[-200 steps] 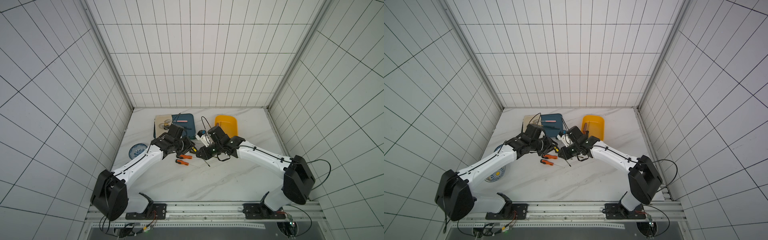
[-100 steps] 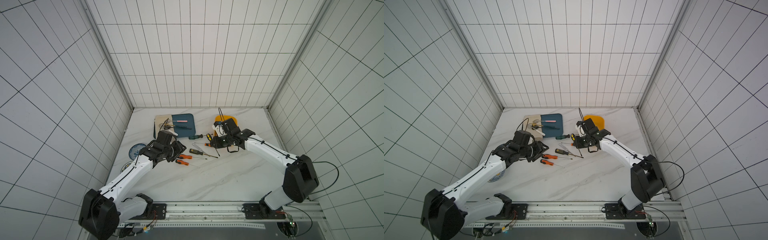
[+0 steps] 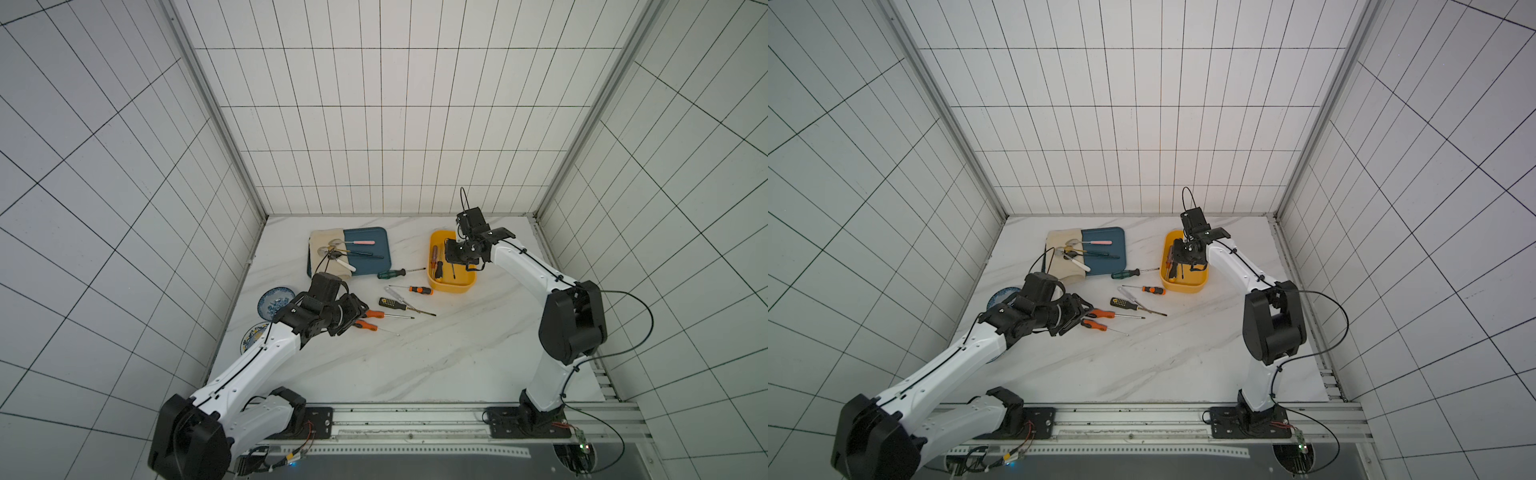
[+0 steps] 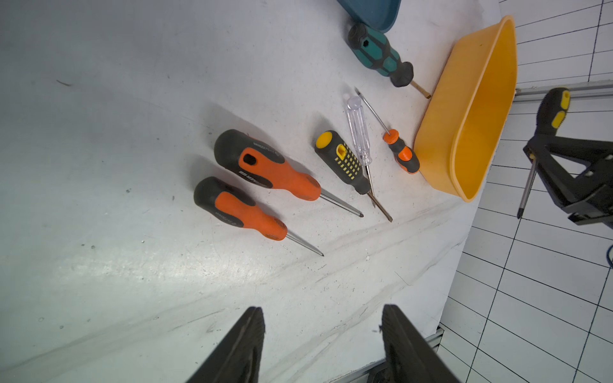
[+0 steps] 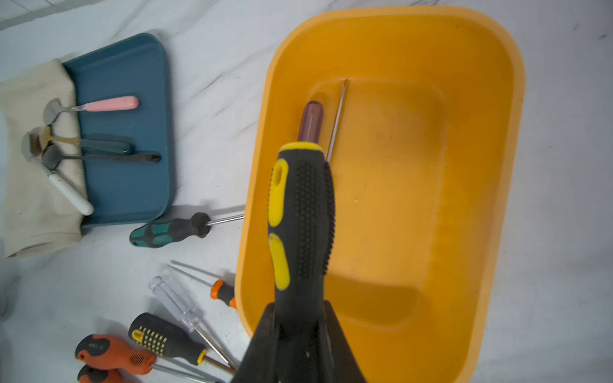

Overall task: Put the screwdriver on the desktop into the storage box
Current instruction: Place the screwdriver in the storage box.

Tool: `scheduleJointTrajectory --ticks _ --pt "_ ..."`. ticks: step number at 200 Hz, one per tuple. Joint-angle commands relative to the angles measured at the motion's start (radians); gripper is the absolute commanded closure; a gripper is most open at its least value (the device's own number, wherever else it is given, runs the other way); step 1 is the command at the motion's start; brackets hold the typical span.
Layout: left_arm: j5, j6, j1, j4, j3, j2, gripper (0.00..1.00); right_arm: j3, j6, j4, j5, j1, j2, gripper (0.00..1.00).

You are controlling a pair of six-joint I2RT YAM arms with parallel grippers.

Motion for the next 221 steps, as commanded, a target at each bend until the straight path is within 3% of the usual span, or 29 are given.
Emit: scheduleJointTrajectory --ticks 1,156,221 --pt "0.005 0.032 0.004 -0.016 -0.007 -0.017 0.40 0.088 0.019 -0.037 0.057 -0.020 0.060 0.95" --pt "0.025 0.044 0.005 -0.015 -0.019 0.011 0.40 0.251 0.054 -0.038 0.064 -0.065 0.342 0.84" --pt "0.022 0.045 0.011 -0.020 -0.021 0.009 0.40 0.307 0.057 -0.059 0.047 -0.070 0.392 0.73"
